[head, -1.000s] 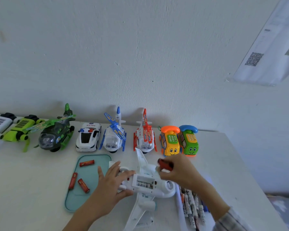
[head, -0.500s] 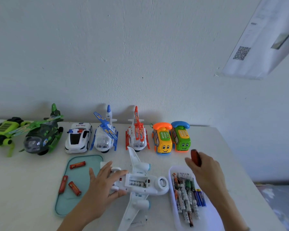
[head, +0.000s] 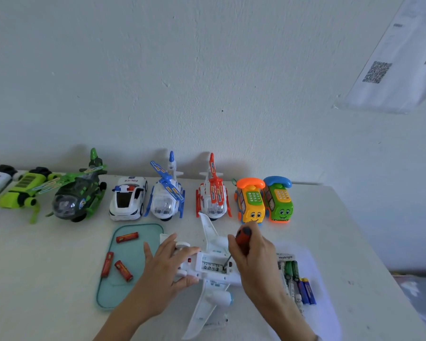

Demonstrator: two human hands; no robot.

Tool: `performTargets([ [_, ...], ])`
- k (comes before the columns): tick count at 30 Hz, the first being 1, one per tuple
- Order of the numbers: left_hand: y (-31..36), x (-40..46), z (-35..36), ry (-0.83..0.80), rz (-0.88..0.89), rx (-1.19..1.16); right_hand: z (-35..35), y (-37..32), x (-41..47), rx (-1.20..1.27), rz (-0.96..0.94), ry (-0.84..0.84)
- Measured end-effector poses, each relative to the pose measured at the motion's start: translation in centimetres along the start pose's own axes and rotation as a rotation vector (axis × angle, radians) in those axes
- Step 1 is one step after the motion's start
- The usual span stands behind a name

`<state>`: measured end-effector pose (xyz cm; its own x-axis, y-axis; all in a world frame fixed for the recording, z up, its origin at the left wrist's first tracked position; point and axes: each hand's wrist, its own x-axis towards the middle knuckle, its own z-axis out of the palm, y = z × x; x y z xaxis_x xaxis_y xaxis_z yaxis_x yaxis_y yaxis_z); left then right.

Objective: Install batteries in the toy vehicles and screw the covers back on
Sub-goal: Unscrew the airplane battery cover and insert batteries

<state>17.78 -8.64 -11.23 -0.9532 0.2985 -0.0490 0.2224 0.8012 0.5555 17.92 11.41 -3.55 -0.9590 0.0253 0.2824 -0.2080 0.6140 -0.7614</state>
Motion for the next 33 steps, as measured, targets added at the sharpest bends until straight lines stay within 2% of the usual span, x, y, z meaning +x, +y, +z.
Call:
performTargets([
  [3,0.0,-0.1,0.0,0.008,0.005,-0.013,0.5,0.1,0.1,-0.001,-0.005,-0.042],
  [6,0.0,-0.1,0.1,0.017,0.011,-0.019,0.6,0.4,0.1,0.012,0.029,0.004],
  [9,-0.1,-0.1,0.3,0.032,0.013,-0.035,0.4,1.6,0.3,0.098,0.203,0.140],
  [13,-0.7,0.1,0.7,0.050,0.024,-0.057,-0.3,2.4,0.3,0.343,0.437,0.305],
  [19,-0.9,0.3,0.8,0.088,0.037,-0.067,-0.6,4.4,-0.3,0.613,0.725,0.400],
  [21,-0.6,0.3,0.7,0.079,0.031,-0.052,-0.5,4.3,-0.6,0.712,0.756,0.402],
  [24,-0.4,0.2,0.5,0.064,0.027,-0.032,-0.5,3.3,-0.7,0.713,0.695,0.421],
  [26,-0.6,0.1,0.6,0.057,0.029,-0.029,-0.8,2.4,-0.6,0.722,0.656,0.364],
  [28,-0.7,0.1,0.7,0.052,0.027,-0.020,-0.8,1.6,-0.7,0.641,0.631,0.163],
  [31,-0.7,0.3,0.8,0.046,0.018,-0.007,0.3,0.9,-1.4,0.197,0.575,-0.200],
  [33,-0.7,0.4,0.9,0.048,0.019,-0.003,1.0,0.4,-1.9,-0.124,0.478,-0.315],
])
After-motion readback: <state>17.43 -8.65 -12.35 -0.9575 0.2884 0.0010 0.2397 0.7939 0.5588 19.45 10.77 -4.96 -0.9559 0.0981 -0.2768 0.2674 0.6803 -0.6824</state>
